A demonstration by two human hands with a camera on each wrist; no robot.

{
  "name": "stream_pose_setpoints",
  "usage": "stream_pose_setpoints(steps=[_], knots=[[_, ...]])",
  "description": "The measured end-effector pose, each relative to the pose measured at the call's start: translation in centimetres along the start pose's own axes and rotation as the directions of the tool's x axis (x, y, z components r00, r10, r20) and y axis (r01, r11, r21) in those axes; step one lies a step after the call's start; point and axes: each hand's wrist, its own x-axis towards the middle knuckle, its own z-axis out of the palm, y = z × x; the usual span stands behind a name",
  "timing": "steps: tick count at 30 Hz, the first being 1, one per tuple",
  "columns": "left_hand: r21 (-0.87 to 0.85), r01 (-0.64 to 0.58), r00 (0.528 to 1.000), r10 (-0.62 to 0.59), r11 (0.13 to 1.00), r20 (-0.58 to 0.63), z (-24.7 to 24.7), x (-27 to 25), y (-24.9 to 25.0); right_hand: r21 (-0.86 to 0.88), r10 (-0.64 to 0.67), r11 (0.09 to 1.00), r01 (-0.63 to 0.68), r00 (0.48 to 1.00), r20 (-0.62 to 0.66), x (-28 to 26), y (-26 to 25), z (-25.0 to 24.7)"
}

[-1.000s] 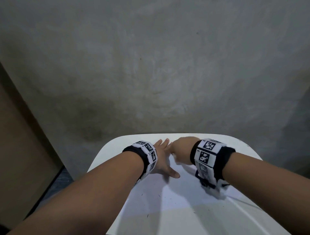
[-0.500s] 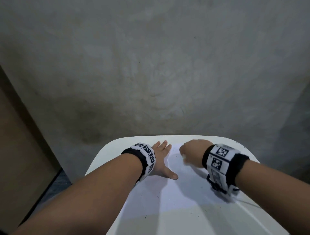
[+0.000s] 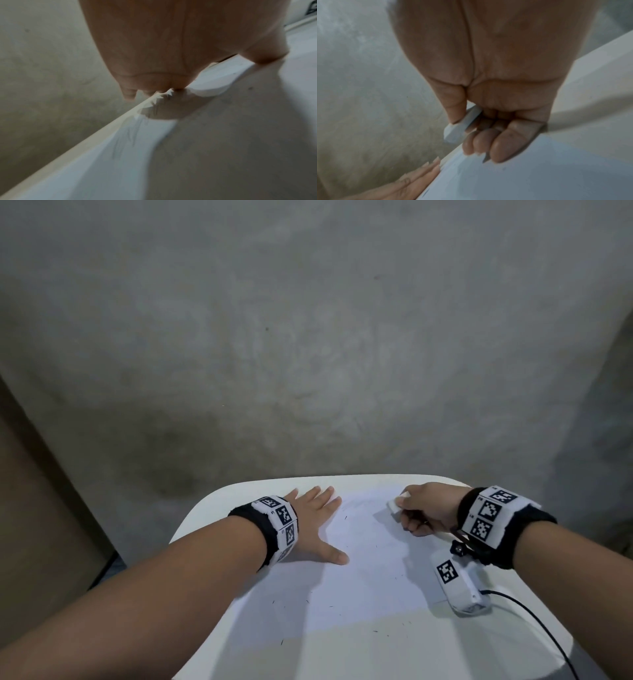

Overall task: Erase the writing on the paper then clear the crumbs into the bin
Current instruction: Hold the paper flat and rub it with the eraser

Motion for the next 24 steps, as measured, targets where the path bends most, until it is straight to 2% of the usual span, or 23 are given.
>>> stream_pose_setpoints(steps=[3,7,10,12,14,17,19,22,24], knots=[[0.107,-0.137,0.991,0.136,0.985,0.021,-0.4,-1.0,1.6,0.000,0.002,1.000,-0.002,1.000,-0.022,0.2,0.1,0.1],[0.100,-0.372,0.926,0.363,0.923,0.103,-0.5,-3.2,5.2,-0.051,0.006,0.999,-0.008,0.999,-0.032,0.4,0.1,0.3],[0.069,-0.410,0.908,0.400,0.909,0.127,-0.7,-4.1,6.3,-0.039,0.007,0.999,-0.008,1.000,-0.030,0.3,0.1,0.3],[0.039,-0.433,0.899,0.429,0.901,0.086,-1.1,-4.0,6.3,-0.057,0.013,0.998,-0.015,1.000,-0.027,0.2,-0.1,0.3],[-0.012,-0.388,0.922,0.388,0.922,0.005,-1.8,-3.0,5.9,-0.093,0.009,0.996,-0.009,1.000,0.000,-0.1,-0.3,0.5],[-0.116,-0.145,0.989,0.139,0.983,-0.058,-2.5,-0.6,4.9,-0.177,0.015,0.984,-0.014,1.000,0.007,-0.8,-0.9,0.7],[-0.172,-0.019,0.999,0.013,0.985,-0.035,-2.4,0.8,4.6,-0.268,0.002,0.963,-0.006,1.000,-0.015,-1.0,-1.8,0.7],[-0.178,0.013,1.000,-0.014,0.984,-0.004,-2.1,1.9,4.7,-0.472,-0.068,0.881,0.030,0.996,-0.064,-0.2,-3.4,0.5],[-0.169,0.012,1.000,-0.012,0.986,-0.001,-2.1,2.0,4.7,-0.662,-0.099,0.750,0.009,0.990,-0.098,0.5,-4.1,0.7]])
